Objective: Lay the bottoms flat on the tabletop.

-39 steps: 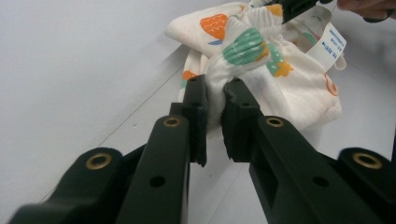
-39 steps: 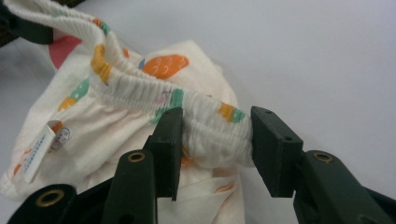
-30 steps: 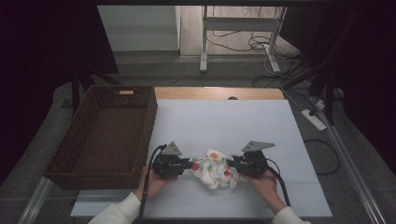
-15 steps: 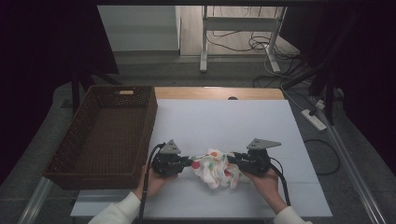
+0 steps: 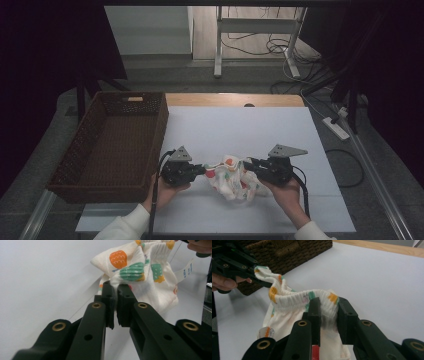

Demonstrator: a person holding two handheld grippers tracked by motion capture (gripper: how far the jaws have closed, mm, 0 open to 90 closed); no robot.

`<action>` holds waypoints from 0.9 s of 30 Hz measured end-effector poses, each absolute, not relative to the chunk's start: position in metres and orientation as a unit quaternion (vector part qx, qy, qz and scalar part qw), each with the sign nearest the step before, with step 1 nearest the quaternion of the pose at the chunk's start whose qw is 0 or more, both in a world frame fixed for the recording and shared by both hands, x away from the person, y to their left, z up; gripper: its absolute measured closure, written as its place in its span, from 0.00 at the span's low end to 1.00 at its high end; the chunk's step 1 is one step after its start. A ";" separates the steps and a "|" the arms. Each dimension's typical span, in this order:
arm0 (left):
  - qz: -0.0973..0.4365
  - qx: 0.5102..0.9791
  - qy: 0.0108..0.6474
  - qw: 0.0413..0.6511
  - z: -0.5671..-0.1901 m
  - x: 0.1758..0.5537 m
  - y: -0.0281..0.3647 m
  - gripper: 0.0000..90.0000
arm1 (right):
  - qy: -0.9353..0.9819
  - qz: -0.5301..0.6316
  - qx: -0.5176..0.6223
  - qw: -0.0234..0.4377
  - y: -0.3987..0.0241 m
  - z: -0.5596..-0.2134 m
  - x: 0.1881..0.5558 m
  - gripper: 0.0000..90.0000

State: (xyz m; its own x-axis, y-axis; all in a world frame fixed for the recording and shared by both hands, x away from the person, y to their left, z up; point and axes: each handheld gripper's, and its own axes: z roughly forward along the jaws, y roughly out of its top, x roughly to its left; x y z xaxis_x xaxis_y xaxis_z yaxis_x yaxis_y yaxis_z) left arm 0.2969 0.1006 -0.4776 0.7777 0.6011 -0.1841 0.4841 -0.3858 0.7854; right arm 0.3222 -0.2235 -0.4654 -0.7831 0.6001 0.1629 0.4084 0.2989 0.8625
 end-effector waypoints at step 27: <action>0.087 0.782 0.325 0.524 -0.425 0.299 0.119 0.95 | 0.760 0.565 0.289 0.140 -0.223 -0.410 0.314 0.83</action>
